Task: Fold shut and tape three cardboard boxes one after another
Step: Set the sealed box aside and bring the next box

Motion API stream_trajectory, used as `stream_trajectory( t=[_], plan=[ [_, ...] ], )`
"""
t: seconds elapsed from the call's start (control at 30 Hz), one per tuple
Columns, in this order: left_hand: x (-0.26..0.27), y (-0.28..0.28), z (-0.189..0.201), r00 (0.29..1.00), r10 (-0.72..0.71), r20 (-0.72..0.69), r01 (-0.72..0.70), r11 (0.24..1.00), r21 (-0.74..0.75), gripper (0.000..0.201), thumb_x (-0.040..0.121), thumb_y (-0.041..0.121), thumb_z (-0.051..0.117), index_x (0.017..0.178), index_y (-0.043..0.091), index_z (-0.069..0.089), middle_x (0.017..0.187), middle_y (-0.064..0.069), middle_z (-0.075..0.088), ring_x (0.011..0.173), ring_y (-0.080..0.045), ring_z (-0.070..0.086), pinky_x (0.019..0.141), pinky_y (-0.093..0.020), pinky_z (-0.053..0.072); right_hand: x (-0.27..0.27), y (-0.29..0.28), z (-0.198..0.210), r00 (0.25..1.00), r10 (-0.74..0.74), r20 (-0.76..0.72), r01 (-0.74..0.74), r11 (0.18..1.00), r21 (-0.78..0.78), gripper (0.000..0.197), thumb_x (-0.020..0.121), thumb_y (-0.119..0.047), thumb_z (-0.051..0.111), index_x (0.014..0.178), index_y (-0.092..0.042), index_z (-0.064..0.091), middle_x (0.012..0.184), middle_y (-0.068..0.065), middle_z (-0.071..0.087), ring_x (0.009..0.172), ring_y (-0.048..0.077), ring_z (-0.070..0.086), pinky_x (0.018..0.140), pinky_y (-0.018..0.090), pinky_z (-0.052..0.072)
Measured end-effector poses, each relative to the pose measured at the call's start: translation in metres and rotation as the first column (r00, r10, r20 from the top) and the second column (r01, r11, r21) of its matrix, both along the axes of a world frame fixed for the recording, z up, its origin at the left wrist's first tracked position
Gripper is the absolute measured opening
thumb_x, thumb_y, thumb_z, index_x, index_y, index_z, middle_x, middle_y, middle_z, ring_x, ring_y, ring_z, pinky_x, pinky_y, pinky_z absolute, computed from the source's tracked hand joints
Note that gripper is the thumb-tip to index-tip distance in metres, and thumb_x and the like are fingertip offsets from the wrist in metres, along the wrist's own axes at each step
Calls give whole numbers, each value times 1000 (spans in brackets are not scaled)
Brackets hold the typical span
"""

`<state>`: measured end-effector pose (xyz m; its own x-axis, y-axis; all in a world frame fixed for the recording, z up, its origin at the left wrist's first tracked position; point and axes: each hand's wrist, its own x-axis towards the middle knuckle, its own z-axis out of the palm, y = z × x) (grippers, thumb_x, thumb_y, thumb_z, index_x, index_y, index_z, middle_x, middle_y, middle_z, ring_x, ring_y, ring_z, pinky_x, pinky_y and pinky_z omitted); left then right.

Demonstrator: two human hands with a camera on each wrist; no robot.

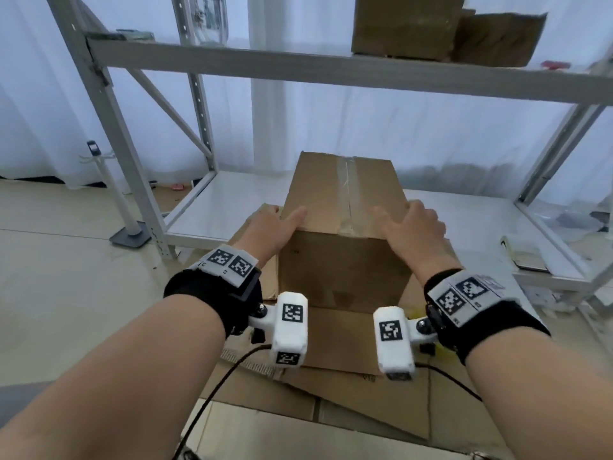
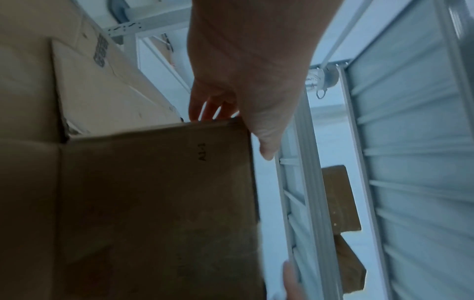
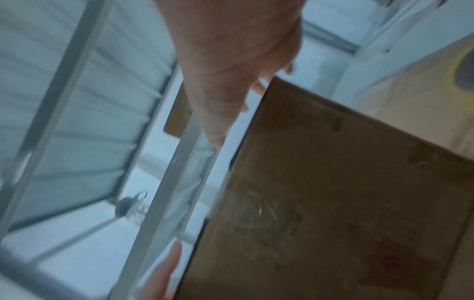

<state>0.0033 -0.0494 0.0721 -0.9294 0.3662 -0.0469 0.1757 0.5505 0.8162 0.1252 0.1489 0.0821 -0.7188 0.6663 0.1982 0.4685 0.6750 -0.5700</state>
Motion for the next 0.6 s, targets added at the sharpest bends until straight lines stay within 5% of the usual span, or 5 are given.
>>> stream_trajectory(
  t=[0.1,0.23,0.47,0.6],
  plan=[
    [1,9,-1,995,35,97,-44,995,90,70,85,61,55,123,2,55,114,-12,62,105,-28,58,93,-38,47,6,13,-14,1000,11,-11,-15,906,-424,82,74,-65,66,127,-5,46,123,12,56,107,27,56,96,44,47],
    [11,4,9,999,47,7,-48,979,200,34,88,40,62,87,6,64,80,-6,61,76,-21,57,65,-28,42,13,11,-5,991,1,-131,-58,901,-431,77,66,-61,77,115,-9,48,106,6,58,94,21,58,85,42,52],
    [48,-41,35,969,69,-236,-5,965,262,41,89,43,61,109,7,64,93,0,64,85,-17,60,62,-21,42,35,-24,17,952,105,-286,-219,890,-401,85,65,-52,82,125,-17,32,115,-2,50,102,17,54,88,33,51],
    [60,-66,26,938,37,-345,74,951,301,46,89,40,61,126,12,57,115,1,66,103,-12,62,86,-29,53,49,-38,12,905,162,-394,-314,879,-359,85,71,-44,81,132,-19,27,123,-4,45,110,14,51,92,26,47]
  ],
)
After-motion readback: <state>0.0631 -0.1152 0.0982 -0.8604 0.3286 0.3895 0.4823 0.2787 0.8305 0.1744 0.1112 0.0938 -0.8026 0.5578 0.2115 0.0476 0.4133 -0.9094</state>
